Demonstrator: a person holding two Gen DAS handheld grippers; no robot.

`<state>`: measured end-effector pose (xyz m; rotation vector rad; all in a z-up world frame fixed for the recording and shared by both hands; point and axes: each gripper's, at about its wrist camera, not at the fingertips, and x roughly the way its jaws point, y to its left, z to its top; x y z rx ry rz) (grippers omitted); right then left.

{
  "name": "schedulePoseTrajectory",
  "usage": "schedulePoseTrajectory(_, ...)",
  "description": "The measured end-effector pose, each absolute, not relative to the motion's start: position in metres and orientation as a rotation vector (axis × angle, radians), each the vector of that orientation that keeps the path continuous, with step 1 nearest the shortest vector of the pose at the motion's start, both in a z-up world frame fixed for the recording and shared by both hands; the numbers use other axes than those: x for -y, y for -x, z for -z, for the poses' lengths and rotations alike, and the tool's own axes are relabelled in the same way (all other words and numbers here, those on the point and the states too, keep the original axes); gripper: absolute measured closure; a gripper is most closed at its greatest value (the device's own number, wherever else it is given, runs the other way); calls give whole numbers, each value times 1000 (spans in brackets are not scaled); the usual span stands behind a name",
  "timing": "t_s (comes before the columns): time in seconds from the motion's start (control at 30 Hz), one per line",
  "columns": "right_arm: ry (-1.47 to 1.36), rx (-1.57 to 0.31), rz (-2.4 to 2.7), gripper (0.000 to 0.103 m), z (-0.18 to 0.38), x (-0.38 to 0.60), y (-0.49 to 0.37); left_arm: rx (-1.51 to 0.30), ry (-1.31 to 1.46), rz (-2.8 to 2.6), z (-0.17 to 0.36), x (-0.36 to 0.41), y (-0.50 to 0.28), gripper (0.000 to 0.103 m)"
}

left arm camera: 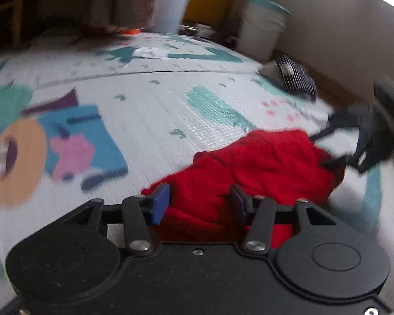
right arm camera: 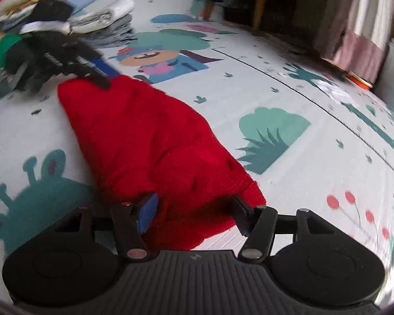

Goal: Fold clothes

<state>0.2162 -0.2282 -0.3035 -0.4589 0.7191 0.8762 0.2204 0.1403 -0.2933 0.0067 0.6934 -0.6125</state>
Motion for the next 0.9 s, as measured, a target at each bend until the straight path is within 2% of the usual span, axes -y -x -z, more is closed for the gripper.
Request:
schedulePoseTrajectory(0.1, 508, -673, -905, 37, 314, 225, -214, -687, -32, 649, 304, -139, -228, 50)
schedulePoseTrajectory(0.17, 487, -689, -918, 36, 314, 229, -218, -685, -47, 643, 305, -140, -231, 37)
schedulePoseTrajectory(0.2, 483, -703, -918, 36, 311, 229, -219, -693, -43, 630, 305, -142, -232, 35)
schedulePoseTrajectory(0.3, 467, -730, -903, 38, 299, 228, -218, -659, -58, 589, 287, -143, -217, 36)
schedulePoseTrajectory(0.5, 340, -655, -861, 38, 273, 229, -205, -566, -5, 496, 252, -141, -159, 36)
schedulePoseTrajectory(0.63, 375, -710, -861, 36, 292, 214, -203, -613, 71, 494, 269, -125, -161, 36)
schedulePoseTrajectory(0.7, 401, -739, -866, 34, 307, 211, -203, -641, 11, 496, 292, -120, -174, 36)
schedulePoseTrajectory(0.77, 416, -717, -894, 32, 312, 213, -205, -650, -53, 510, 313, -121, -186, 23)
schedulePoseTrajectory(0.83, 409, -754, -895, 32, 309, 212, -211, -671, -22, 514, 313, -127, -192, 21)
schedulePoseTrajectory(0.9, 428, -773, -887, 33, 298, 207, -210, -663, 4, 504, 301, -129, -189, 23)
